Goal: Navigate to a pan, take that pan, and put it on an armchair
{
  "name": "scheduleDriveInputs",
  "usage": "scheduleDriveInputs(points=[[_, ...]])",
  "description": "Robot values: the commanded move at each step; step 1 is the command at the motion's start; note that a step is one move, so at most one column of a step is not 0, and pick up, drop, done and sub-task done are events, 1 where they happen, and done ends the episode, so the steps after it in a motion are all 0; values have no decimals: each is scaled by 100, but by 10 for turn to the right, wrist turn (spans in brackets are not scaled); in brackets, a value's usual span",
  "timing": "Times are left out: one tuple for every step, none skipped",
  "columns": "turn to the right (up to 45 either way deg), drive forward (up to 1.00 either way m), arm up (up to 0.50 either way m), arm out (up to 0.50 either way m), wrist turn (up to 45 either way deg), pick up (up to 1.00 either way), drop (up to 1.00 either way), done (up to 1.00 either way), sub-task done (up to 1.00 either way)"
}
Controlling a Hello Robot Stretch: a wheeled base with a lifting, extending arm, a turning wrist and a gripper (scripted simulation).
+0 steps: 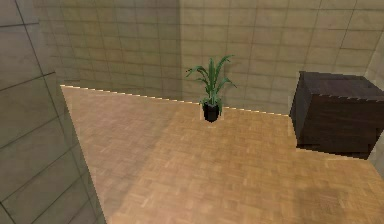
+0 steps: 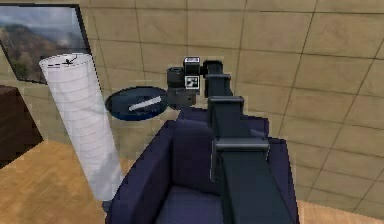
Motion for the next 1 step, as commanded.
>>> scheduleDriveInputs(points=[[0,0,0,0,450,0,0,0,0]])
